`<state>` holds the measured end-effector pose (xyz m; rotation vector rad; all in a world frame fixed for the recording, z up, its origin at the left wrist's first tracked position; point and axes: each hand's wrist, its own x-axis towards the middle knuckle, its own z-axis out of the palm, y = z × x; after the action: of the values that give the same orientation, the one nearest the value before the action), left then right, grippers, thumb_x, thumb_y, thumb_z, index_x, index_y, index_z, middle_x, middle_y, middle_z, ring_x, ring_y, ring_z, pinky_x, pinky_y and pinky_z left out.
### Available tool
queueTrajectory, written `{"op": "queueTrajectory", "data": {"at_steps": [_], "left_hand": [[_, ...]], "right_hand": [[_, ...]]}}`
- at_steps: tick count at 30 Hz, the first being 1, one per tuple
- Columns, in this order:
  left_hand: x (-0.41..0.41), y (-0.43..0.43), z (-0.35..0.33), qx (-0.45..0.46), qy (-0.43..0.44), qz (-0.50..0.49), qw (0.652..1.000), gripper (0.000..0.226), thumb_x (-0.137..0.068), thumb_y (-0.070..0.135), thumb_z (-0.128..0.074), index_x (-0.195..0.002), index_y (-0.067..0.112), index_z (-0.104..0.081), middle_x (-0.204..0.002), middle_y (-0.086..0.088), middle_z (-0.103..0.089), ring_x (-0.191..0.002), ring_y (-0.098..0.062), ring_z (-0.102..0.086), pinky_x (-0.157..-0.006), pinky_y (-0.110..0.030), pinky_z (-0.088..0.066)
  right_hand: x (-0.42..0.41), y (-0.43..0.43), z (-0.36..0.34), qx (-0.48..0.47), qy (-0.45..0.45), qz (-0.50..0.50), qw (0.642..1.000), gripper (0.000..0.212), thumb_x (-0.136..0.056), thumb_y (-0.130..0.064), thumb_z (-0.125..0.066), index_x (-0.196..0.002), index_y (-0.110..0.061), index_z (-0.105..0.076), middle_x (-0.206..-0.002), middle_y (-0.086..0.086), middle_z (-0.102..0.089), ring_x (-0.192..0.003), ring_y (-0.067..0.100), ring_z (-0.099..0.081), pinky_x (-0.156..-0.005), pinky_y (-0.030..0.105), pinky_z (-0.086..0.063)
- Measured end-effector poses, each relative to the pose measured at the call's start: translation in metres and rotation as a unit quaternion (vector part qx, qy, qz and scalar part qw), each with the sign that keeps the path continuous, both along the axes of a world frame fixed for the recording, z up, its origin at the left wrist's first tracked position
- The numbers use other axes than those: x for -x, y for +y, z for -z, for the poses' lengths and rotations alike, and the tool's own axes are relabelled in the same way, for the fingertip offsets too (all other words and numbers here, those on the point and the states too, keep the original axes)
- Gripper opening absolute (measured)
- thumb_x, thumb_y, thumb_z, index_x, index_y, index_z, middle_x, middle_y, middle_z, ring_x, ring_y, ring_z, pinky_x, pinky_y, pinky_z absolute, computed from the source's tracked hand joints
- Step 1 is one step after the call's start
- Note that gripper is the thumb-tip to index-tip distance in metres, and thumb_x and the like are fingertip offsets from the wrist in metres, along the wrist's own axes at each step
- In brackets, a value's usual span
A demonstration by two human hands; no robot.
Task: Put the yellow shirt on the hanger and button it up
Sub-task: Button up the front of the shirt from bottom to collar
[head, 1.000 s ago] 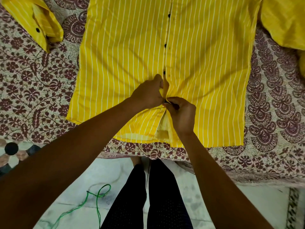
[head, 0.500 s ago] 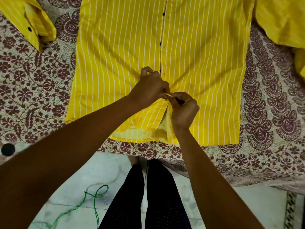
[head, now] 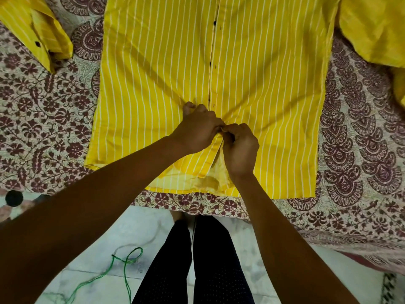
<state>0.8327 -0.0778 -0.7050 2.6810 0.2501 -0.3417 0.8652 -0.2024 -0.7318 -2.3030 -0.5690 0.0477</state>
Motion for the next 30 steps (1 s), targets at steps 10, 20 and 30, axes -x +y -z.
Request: {"op": "queueTrajectory", "data": {"at_steps": [10,20,30], "left_hand": [[-0.012,-0.003,0.005,0.028,0.016,-0.1,0.994,0.026,-0.097,0.028,-0.041,-0.111,0.024,-0.064,-0.108,0.0,-0.065,-0.116,-0.024,-0.044,-0.102,-0.04,-0.014],[-0.008,-0.001,0.012,0.179,-0.058,-0.231,0.955,0.016,-0.09,0.034,-0.056,-0.099,0.027,-0.068,-0.102,0.008,-0.069,-0.108,-0.01,-0.055,-0.078,-0.032,-0.014],[-0.002,-0.005,0.009,0.104,-0.182,-0.2,0.957,0.034,-0.085,0.042,-0.045,-0.091,0.02,-0.072,-0.088,0.002,-0.074,-0.081,-0.017,-0.067,-0.081,-0.026,-0.015]], "right_hand": [[-0.02,-0.003,0.001,-0.062,0.084,-0.018,0.994,0.006,-0.08,-0.003,-0.065,-0.085,-0.002,-0.069,-0.082,0.01,-0.069,-0.073,0.017,-0.066,-0.068,0.03,-0.051],[-0.039,-0.006,-0.005,-0.169,0.261,-0.014,0.95,0.016,-0.078,0.0,-0.071,-0.081,-0.014,-0.064,-0.067,-0.022,-0.065,-0.066,-0.006,-0.06,-0.066,0.013,-0.047],[-0.038,0.001,-0.012,-0.159,0.223,-0.008,0.962,0.03,-0.08,-0.002,-0.069,-0.079,-0.023,-0.047,-0.068,-0.006,-0.055,-0.061,0.01,-0.056,-0.06,0.029,-0.045]]}}
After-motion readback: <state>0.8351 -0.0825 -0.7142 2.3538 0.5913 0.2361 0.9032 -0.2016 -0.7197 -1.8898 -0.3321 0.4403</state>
